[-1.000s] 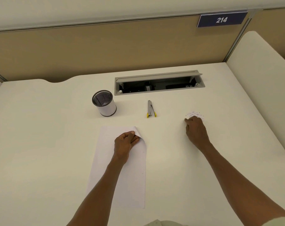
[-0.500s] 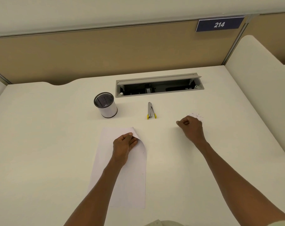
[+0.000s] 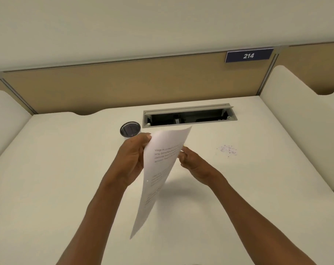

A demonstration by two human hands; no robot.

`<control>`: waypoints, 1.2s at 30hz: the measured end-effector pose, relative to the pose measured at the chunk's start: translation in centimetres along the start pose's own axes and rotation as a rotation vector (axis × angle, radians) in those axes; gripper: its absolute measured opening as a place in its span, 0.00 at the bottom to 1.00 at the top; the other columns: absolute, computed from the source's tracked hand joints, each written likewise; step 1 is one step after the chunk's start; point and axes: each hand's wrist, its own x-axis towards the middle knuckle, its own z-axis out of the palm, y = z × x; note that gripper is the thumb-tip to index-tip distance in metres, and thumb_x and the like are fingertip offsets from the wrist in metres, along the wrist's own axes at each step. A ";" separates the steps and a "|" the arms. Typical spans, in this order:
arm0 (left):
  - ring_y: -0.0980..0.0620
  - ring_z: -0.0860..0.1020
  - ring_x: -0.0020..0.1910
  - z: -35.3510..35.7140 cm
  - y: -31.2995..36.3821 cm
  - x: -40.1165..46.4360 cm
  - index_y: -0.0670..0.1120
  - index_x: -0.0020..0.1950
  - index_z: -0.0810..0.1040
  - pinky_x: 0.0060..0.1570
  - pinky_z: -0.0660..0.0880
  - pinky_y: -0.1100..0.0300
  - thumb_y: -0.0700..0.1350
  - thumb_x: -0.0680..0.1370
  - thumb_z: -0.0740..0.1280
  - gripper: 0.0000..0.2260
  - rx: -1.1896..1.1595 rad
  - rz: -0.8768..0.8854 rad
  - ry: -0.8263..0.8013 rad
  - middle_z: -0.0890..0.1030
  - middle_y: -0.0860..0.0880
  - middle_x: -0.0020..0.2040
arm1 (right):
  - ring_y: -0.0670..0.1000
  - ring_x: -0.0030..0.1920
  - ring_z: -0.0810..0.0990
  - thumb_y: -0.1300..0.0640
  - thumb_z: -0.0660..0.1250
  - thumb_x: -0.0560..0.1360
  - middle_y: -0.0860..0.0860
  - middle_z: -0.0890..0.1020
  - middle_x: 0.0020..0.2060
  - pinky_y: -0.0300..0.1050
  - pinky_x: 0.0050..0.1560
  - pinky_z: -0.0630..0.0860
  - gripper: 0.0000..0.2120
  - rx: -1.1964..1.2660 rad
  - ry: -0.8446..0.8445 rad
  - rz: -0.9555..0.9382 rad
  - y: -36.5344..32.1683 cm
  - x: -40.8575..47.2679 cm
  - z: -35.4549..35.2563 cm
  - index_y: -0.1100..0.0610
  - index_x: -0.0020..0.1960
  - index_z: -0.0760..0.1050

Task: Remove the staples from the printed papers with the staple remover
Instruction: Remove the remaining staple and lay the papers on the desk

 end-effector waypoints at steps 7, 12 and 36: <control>0.50 0.77 0.33 -1.4 2.4 0.0 0.44 0.42 0.82 0.34 0.75 0.59 0.45 0.83 0.62 0.13 -0.056 0.139 0.192 0.80 0.49 0.35 | 0.63 0.60 0.79 0.60 0.68 0.76 0.59 0.81 0.60 0.58 0.59 0.77 0.17 0.245 0.073 -0.074 -2.2 -1.3 0.5 0.61 0.64 0.76; 0.49 0.83 0.50 -4.8 0.6 3.7 0.47 0.54 0.81 0.56 0.80 0.42 0.48 0.81 0.65 0.08 0.386 0.298 0.522 0.85 0.49 0.51 | 0.56 0.49 0.85 0.55 0.76 0.70 0.54 0.86 0.49 0.57 0.54 0.81 0.16 -0.003 0.282 -0.058 -4.0 -2.6 -0.4 0.60 0.55 0.81; 0.47 0.84 0.51 -6.5 -0.5 7.5 0.39 0.56 0.85 0.56 0.81 0.54 0.38 0.74 0.76 0.11 -0.133 0.159 0.432 0.87 0.45 0.51 | 0.53 0.36 0.84 0.55 0.72 0.74 0.49 0.86 0.36 0.46 0.35 0.81 0.03 -0.170 0.709 -0.217 -4.3 -2.8 0.7 0.55 0.44 0.83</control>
